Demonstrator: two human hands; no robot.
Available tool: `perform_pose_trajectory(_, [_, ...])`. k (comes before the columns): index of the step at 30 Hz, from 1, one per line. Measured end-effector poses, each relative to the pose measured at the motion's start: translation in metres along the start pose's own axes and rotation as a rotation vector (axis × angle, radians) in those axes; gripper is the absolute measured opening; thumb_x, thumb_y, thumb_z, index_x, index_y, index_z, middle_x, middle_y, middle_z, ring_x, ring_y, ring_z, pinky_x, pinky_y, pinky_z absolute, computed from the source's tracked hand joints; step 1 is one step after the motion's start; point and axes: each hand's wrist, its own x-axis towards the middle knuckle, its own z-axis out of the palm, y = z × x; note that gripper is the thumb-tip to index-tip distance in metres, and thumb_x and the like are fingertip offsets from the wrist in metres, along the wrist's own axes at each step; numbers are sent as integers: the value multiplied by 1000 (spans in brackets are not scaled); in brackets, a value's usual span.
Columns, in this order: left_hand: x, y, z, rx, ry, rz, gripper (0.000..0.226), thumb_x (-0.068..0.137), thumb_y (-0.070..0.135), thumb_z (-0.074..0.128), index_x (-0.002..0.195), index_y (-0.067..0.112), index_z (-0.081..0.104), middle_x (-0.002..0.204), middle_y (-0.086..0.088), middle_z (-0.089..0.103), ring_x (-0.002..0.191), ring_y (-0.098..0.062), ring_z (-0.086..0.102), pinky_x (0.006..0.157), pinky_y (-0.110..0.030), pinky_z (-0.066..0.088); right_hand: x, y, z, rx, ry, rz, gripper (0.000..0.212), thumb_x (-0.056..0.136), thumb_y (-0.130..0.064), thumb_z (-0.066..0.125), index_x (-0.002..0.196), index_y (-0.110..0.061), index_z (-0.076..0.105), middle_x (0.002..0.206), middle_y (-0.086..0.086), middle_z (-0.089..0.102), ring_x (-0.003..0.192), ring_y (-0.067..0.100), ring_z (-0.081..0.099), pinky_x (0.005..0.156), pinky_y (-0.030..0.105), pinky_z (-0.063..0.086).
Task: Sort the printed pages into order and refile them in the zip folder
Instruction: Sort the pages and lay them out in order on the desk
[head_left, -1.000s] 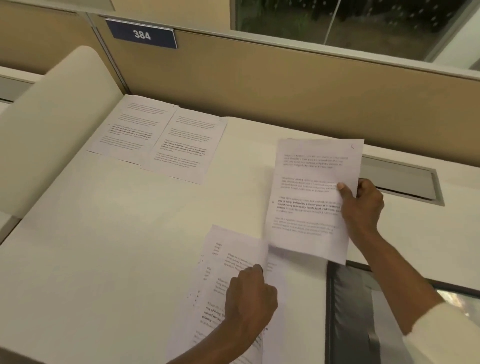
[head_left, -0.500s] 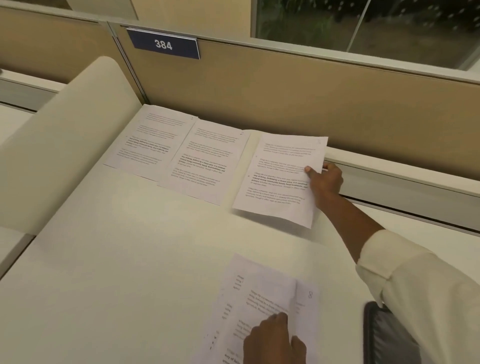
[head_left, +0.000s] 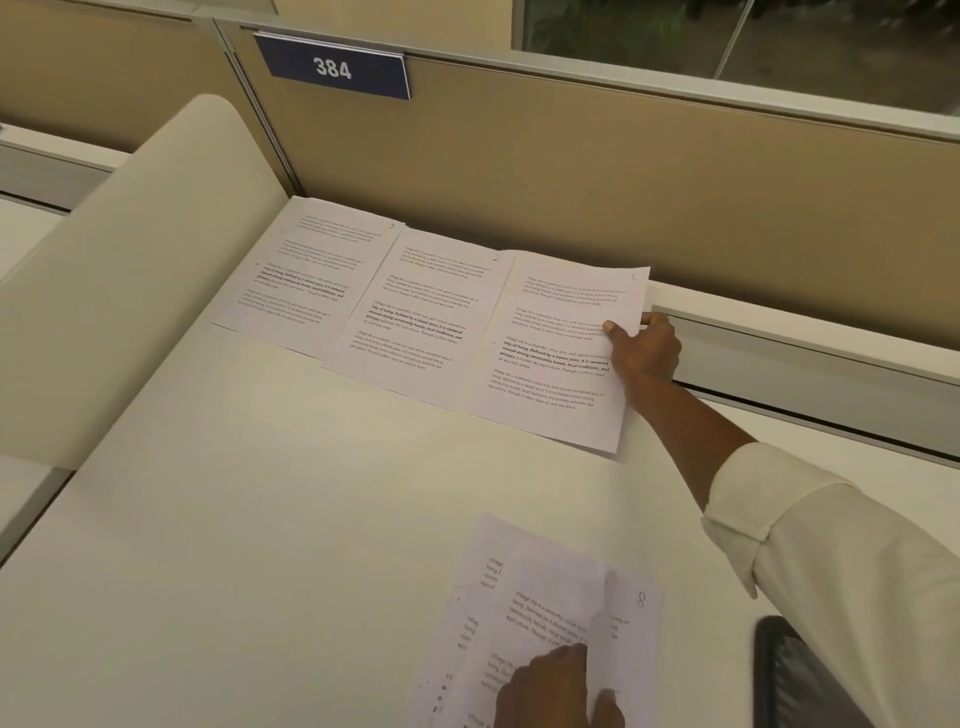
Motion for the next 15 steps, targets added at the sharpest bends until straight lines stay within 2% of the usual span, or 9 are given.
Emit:
perform_pose_trajectory(2, [6,-2,5,-24,-61,10,45,106,47,44,144,23,47,106,10,45,122,-20,59,64,-14,26,-2,-1,-3,-42,-3,1,53,93,-45,77,128,-11,58,126,13,69,114,38,66,94,48,56])
perform_pose_trajectory(3, [6,-3,11,-18,-36,8,45,105,49,44,142,25,48,110,11,47,124,-20,59,68,-17,32,-4,-1,-5,-85,1,-7,56,94,-49,74,130,-10,57,127,14,68,115,39,66,94,48,55])
perform_pose_trajectory(5, [3,-3,14,-11,-7,29,46,101,54,44,140,30,51,112,14,53,121,-16,61,80,-24,44,-13,1,-13,-184,38,-63,59,96,-53,69,132,-8,54,129,16,67,117,41,64,93,50,53])
perform_pose_trajectory(7, [-1,-6,19,-38,35,60,50,96,58,42,139,35,53,110,18,57,115,-12,63,92,-28,50,-27,9,-26,-212,81,-141,58,97,-53,67,131,-8,54,127,15,67,115,40,65,90,49,52])
perform_pose_trajectory(11, [-9,-6,20,-139,149,76,49,95,57,47,138,37,58,111,20,64,111,-8,64,92,-26,50,-72,46,-60,-67,45,-217,37,96,-46,70,119,-19,59,105,1,70,96,25,68,85,39,52])
perform_pose_trajectory(13, [-11,-8,20,-180,196,73,40,99,52,52,133,35,62,109,21,67,105,-5,66,89,-23,51,-108,67,-80,11,13,-230,25,96,-41,72,108,-22,62,91,-6,70,82,14,67,83,41,55])
perform_pose_trajectory(15, [-12,-14,23,-246,227,78,36,100,48,55,131,32,66,109,20,70,99,-2,67,85,-21,54,-150,90,-99,77,-23,-221,18,96,-37,74,103,-23,64,88,-9,70,79,6,66,79,41,58])
